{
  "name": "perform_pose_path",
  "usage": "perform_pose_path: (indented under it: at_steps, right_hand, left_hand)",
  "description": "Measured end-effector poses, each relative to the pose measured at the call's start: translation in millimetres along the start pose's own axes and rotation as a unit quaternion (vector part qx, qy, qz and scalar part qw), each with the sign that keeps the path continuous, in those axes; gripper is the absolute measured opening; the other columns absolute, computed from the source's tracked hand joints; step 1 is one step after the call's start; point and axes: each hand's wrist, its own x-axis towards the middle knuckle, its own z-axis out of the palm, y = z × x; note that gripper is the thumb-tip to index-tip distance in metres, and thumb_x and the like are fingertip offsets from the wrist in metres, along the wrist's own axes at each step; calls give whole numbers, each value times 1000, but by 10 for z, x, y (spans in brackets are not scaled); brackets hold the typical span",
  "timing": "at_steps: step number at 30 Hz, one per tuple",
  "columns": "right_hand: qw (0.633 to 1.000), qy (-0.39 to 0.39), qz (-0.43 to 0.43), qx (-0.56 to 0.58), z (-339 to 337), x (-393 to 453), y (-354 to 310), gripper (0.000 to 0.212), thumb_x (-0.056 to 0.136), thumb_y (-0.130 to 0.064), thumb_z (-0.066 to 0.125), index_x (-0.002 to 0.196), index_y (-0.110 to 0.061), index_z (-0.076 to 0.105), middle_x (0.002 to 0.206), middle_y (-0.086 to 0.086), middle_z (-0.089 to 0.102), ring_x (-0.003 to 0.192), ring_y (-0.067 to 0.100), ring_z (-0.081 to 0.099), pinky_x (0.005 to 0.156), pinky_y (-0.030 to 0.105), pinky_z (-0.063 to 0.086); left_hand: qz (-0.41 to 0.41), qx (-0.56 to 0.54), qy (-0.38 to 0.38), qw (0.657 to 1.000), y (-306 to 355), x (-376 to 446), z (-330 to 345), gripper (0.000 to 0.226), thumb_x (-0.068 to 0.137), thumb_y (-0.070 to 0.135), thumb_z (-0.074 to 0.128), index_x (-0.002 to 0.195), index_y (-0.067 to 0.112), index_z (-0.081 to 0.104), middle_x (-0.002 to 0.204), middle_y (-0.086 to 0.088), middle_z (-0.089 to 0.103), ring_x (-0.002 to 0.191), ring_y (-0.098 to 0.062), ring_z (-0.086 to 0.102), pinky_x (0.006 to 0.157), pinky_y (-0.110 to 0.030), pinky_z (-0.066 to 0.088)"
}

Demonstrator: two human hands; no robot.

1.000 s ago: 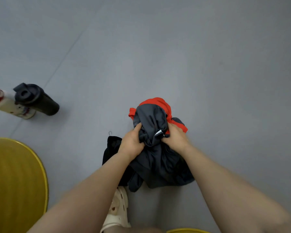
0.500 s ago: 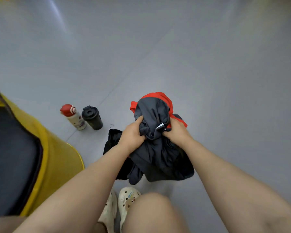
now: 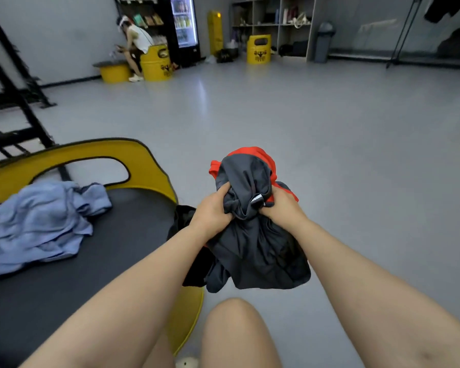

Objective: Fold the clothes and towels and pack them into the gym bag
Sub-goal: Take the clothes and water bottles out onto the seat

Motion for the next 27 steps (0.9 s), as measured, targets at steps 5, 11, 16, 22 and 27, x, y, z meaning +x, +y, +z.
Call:
perform_pose_path:
  at_steps: [5,11,16,22,27]
  right_hand:
    - [998,-29,-61,-1,239,129,-783,37,79,-13,66,114,-23,58,96,-5,56,98,23,61,82,32,47]
    - [990,-66,-124,-1,594,254,-1652,35,79,-12,66,112,-21,59,100,4,60,100,28,59,82,34,47]
    - [983,-101,-154,4,1012,311,-2298,36,79,-14,67,113,-22,59,110,7,64,106,29,58,86,34,47]
    - [966,-155,-203,29,1639,337,-3012,43,79,-11,67,120,-21,60,118,9,65,112,29,58,89,34,47]
    - [948,-204,-241,28,2254,363,-3490,43,79,-11,66,121,-20,58,119,10,64,113,32,56,89,39,47]
  left_hand:
    - [-32,52,58,996,-217,-272,-764,73,83,15,63,147,28,30,126,-10,60,116,-32,53,84,-33,44]
    - [-87,50,103,990,-506,-635,-1564,76,81,17,63,147,29,28,124,-13,61,114,-35,55,89,-41,48]
    - [-124,50,143,981,-836,-963,-2105,73,82,10,58,146,28,29,120,-13,63,110,-33,57,85,-34,47]
    - [-174,58,183,966,-1347,-1374,-2669,72,84,7,57,146,29,28,112,-10,65,97,-30,60,77,-38,50]
    - [-226,85,224,944,-1844,-1691,-3009,72,83,5,59,146,26,30,124,-10,60,112,-32,54,84,-36,43]
